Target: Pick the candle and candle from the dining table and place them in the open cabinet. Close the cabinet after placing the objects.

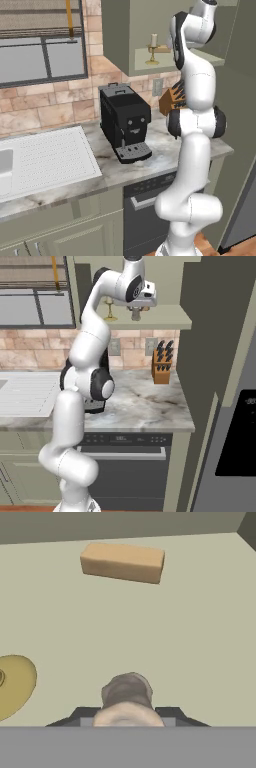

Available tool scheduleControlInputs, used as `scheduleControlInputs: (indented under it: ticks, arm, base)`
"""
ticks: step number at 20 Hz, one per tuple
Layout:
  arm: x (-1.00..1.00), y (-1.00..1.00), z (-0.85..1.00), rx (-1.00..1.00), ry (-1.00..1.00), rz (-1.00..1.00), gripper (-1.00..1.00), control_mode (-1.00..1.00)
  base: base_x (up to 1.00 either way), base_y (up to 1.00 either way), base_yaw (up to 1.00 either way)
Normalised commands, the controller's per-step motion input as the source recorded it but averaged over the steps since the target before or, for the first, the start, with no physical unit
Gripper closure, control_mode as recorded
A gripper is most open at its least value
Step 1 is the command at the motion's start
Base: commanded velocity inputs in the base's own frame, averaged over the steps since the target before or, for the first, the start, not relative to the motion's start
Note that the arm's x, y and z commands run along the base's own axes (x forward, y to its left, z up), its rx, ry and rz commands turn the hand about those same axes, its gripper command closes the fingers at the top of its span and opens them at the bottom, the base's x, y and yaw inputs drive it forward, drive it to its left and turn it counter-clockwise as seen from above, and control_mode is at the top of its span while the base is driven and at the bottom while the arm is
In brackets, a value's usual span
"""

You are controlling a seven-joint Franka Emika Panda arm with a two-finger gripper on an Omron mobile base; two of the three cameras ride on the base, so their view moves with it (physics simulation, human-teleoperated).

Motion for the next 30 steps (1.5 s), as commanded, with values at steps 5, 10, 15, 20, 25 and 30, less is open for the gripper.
scheduleControlInputs:
  ticks: [5,10,15,20,25,30]
  arm:
    - [0.0,0.0,-0.16,0.0,-0.03,0.0,1.0,-1.0]
    - [0.0,0.0,-0.18,0.0,-0.06,0.0,1.0,-1.0]
    - [0.0,0.0,-0.05,0.0,-0.03,0.0,1.0,-1.0]
    - [0.0,0.0,0.0,0.0,0.0,0.0,1.0,-1.0]
    - [0.0,0.0,0.0,0.0,0.0,0.0,1.0,-1.0]
    - [0.0,0.0,0.0,0.0,0.0,0.0,-1.0,-1.0]
  base:
    - [0.0,0.0,0.0]
    - [0.0,0.0,0.0]
    - [0.0,0.0,0.0]
    - [0.0,0.0,0.0]
    - [0.0,0.0,0.0]
    - [0.0,0.0,0.0]
